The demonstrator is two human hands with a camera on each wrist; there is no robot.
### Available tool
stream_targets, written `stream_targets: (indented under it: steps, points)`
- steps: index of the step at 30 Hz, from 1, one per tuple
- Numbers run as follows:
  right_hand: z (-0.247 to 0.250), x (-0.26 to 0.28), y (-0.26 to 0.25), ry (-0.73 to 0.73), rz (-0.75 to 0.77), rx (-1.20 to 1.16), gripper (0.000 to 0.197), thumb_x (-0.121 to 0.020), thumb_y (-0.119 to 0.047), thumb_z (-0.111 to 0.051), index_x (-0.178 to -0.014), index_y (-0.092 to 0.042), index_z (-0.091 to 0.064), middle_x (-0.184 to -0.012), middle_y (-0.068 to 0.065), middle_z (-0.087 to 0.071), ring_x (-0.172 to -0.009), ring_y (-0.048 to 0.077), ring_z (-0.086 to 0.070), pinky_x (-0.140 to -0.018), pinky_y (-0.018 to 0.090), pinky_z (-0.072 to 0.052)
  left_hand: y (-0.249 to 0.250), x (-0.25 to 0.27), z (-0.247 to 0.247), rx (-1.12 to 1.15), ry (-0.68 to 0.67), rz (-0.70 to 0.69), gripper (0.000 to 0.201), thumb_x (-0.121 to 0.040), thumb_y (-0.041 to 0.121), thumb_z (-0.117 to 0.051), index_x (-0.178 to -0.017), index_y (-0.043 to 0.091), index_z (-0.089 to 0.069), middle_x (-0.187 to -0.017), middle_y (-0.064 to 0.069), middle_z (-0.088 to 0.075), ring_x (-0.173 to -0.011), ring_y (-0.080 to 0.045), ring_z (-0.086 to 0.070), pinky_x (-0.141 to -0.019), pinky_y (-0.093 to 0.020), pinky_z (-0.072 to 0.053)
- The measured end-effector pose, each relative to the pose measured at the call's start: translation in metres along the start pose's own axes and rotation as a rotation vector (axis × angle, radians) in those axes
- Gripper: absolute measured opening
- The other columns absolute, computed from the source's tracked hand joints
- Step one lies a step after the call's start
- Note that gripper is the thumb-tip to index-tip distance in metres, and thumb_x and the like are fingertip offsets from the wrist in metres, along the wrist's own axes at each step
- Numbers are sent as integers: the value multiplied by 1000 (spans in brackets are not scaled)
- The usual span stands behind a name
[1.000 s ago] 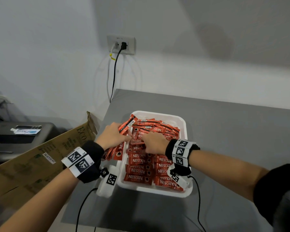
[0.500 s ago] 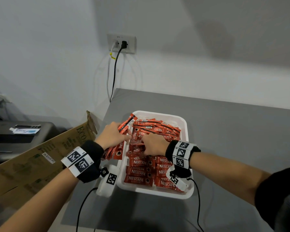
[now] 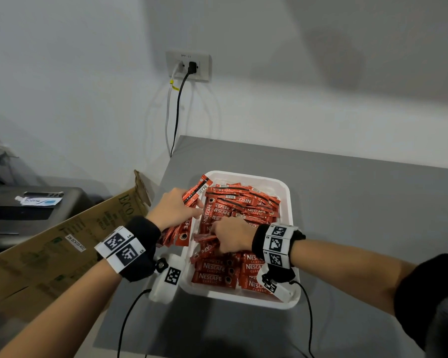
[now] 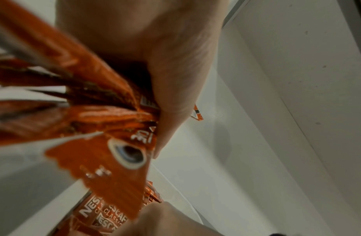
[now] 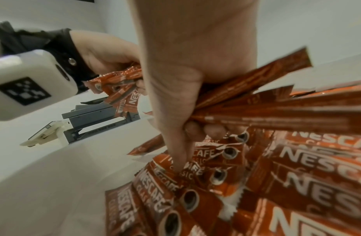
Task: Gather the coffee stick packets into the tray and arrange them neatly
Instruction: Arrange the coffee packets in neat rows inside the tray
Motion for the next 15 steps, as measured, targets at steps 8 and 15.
stream_targets:
  steps: [8, 15]
  points:
    - [1, 4, 9, -13, 6, -98, 36, -81, -31, -72, -102, -4, -59, -79, 0, -57, -73, 18, -55, -63, 28, -47, -1, 0, -1, -10, -3, 9, 16, -83, 16, -67, -98, 10, -66, -79, 1, -64, -75, -14, -63, -66, -17, -47]
    - [-9, 4, 6, -33, 35, -9, 40, -77, -34, -74, -104, -6, -64, -94, 8, -68, -83, 25, -64, -72, 36, -55, 3, 0, -2, -12, -9, 5, 16, -83, 15, -67, -98, 9, -65, -76, 4, -62, -69, -9, -60, -59, -15, -43]
Point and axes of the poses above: each hand's wrist, its own x-axis away from the middle knuckle, its own z-axis out of the back of the hand, y = z × x, the point moved 3 cm from there along -x, towards the middle knuckle
